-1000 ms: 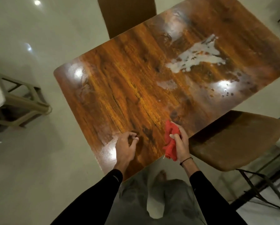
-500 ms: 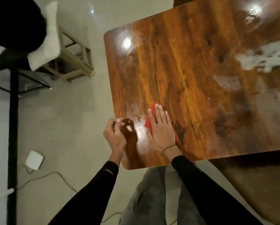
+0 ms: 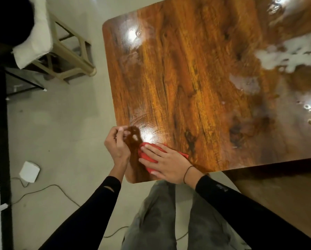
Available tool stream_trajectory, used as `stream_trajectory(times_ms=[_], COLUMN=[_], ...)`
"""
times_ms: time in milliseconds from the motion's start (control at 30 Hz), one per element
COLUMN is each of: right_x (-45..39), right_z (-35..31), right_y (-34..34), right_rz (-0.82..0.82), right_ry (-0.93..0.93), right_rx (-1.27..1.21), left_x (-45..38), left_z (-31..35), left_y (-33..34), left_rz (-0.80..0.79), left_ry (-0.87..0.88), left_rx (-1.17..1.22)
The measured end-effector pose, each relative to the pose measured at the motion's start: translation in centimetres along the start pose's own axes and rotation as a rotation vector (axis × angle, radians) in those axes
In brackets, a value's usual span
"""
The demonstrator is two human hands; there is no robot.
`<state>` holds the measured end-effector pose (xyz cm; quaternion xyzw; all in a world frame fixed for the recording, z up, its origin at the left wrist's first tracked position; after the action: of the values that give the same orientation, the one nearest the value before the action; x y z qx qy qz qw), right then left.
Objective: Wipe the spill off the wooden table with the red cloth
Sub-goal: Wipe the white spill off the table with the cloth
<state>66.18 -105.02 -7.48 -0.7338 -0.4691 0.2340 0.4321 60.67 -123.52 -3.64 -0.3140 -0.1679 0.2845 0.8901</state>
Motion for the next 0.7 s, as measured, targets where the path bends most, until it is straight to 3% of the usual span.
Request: stream_trajectory(times_ms=[100, 300, 533, 600, 700], right_x=[3.2, 9.5, 17.1, 15.9, 13.2], right_z=[5.4, 15.3, 13.3, 11.3, 10.1], right_y=[-2.5, -7.6, -7.0, -6.0, -4.3], right_rz=[0.058, 0.389, 0.697, 0.668, 0.511], right_ry=[0.176, 0.784, 1.391, 1.359, 1.065], right_rx=[0.020, -0.018, -0.072, -0.078, -0.052], left_x=[0.5, 2.0, 5.3, 6.8, 9.0], left_z=[0.6, 2.0, 6.2, 7.2, 8.7], left_y=[1.7, 4.8, 9.0, 10.3, 11.9], left_rz=[-0.037, -0.179, -0.349, -0.390, -0.440], left_ry=[-0.001, 0.049, 0.215, 0.245, 0.308], left_rx=[0.004, -0.087, -0.139, -0.189, -0.280])
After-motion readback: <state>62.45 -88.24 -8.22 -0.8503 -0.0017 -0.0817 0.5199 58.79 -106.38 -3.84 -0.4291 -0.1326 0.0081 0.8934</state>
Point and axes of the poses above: each hand's wrist, its own x-axis away from the middle knuckle, its own y-axis out of the palm, z = x × y, the point moved 8 cm from there along -x, towards the middle knuckle, and after that the axes turned 14 degrees about -x, right-handed, at the moved point
